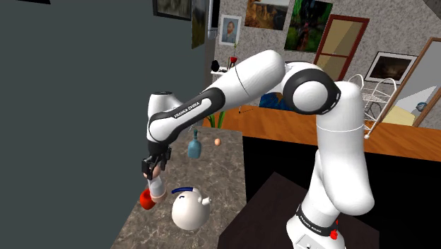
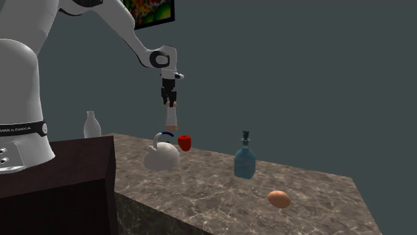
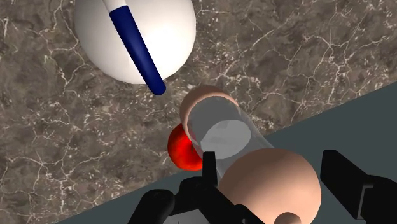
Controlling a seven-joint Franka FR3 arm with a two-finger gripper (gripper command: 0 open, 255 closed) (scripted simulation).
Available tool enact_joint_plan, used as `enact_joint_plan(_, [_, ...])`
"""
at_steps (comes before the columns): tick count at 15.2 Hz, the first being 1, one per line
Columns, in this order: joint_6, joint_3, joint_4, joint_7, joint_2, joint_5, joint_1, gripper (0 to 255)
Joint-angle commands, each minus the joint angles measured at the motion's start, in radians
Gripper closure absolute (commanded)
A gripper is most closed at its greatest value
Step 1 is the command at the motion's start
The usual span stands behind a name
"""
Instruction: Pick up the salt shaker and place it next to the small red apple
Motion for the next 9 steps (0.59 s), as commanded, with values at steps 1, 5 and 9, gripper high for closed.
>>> enact_joint_plan(1, [0.02, 0.002, -0.003, -0.005, 0.016, 0.004, -0.001, 255])
enact_joint_plan(5, [0.061, 0.005, -0.011, -0.015, 0.05, 0.011, -0.002, 255])
enact_joint_plan(9, [0.101, 0.009, -0.016, -0.026, 0.085, 0.019, -0.004, 255])
